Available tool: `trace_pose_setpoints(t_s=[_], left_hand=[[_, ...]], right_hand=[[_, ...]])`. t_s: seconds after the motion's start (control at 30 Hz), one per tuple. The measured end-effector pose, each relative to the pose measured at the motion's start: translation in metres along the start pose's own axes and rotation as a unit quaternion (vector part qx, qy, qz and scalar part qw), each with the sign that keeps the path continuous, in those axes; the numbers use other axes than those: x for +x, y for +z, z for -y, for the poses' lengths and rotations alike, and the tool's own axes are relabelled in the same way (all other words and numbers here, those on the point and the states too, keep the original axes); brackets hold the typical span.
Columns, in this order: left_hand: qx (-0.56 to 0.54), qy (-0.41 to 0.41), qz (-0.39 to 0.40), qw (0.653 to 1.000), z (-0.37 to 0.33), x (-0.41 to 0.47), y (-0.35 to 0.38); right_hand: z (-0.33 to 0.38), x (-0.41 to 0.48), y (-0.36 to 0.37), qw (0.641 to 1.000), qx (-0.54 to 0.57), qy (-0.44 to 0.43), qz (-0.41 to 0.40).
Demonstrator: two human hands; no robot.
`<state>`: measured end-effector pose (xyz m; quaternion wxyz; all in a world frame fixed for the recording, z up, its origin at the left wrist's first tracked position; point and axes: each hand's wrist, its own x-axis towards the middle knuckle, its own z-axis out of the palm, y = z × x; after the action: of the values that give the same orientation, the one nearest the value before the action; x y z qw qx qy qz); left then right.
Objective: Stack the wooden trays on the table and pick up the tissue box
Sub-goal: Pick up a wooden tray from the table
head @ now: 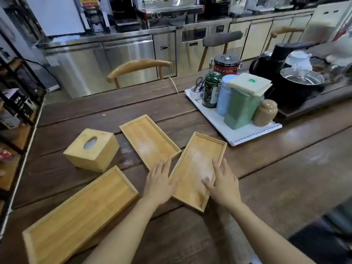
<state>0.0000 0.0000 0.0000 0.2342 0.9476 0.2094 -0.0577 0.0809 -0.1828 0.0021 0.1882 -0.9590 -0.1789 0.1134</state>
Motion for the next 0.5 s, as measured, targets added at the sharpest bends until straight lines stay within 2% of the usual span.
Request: trace_pose_setpoints(t_s=[0.13,0.2,0.27,0.33,0.4,0.43,0.5], left_hand=[[-0.128,-0.049,0.083,0.987,0.000,-0.002,0.013],[-0.202,-0.071,0.111,0.970,-0.006,-0.006,0.020],[-0.253,-0.096,0.107,0.957,-0.012,-0.008,0.023],[-0.321,-0.144,0.082,0.932,-0.017,-0.006,0.023],[-0.395,-0.193,0.068,0.896,-0.024,-0.005,0.020],[-0.416,-0.210,0.062,0.883,-0.027,-0.004,0.020],[-0.434,-0.236,0.055,0.867,-0.030,-0.002,0.020]], right_hand=[[-0.001,-0.007,0.018,0.988,0.106,0.081,0.072],[0.001,-0.007,0.033,0.979,0.156,0.102,0.083],[0.002,-0.002,0.046,0.961,0.241,0.108,0.079],[0.012,0.000,0.040,0.911,0.374,0.160,0.060],[0.017,0.003,0.029,0.840,0.490,0.230,0.042],[0.018,0.006,0.023,0.807,0.529,0.258,0.041],[0.012,0.014,0.017,0.771,0.563,0.295,0.039]])
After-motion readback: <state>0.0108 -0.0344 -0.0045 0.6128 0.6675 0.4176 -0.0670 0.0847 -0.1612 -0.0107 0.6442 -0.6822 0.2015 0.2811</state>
